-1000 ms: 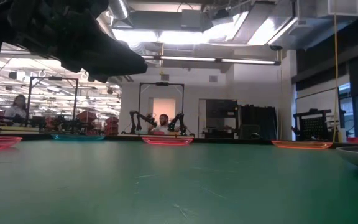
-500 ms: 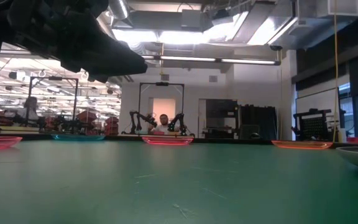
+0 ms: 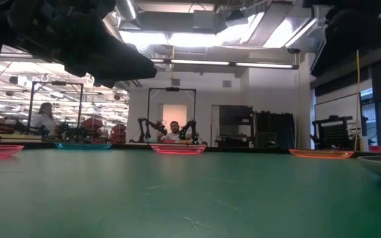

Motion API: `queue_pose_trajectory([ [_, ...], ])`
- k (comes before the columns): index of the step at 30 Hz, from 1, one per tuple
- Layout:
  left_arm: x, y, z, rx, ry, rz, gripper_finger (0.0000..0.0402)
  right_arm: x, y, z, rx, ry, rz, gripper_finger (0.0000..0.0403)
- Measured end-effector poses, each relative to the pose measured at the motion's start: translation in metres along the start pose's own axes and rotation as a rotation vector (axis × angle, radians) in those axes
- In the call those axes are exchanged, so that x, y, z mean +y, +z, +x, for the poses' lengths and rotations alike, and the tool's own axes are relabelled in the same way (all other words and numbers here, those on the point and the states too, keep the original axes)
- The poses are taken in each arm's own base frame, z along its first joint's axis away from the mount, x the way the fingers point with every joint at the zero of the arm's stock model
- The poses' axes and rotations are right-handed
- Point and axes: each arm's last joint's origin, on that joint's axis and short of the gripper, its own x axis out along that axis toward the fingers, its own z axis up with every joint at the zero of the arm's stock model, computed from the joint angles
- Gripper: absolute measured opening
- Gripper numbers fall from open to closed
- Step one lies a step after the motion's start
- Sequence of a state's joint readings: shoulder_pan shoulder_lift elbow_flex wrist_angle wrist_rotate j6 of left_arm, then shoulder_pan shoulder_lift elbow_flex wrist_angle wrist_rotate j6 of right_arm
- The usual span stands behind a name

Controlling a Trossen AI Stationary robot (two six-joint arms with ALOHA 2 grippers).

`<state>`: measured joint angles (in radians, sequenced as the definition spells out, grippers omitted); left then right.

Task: Stack plastic plates
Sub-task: Stack the transparent orange plate on top of the transparent orange plate

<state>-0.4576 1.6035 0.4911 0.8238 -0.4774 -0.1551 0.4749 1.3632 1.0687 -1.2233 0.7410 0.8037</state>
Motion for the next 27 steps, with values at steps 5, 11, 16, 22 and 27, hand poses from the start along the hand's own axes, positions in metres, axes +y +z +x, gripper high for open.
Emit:
queue_pose_trajectory([
  [5,0.0,0.0,0.0,0.0,0.0,0.0,0.0092,-0.01,0.003,0.014,0.006,-0.087,0.075,0.0177],
  [11,0.0,0.0,0.0,0.0,0.0,0.0,0.0092,-0.027,-0.007,0.057,0.187,-0.132,0.096,0.0177],
  [16,0.0,0.0,0.0,0.0,0.0,0.0,0.0092,-0.045,-0.023,0.098,0.3,-0.179,0.121,0.0177],
  [22,0.0,0.0,0.0,0.0,0.002,0.0,0.0092,-0.069,-0.038,0.14,0.389,-0.15,0.203,0.0177],
  [27,0.001,0.0,0.0,0.001,0.002,0.0,0.0092,-0.09,-0.041,0.165,0.376,-0.108,0.301,0.0177],
])
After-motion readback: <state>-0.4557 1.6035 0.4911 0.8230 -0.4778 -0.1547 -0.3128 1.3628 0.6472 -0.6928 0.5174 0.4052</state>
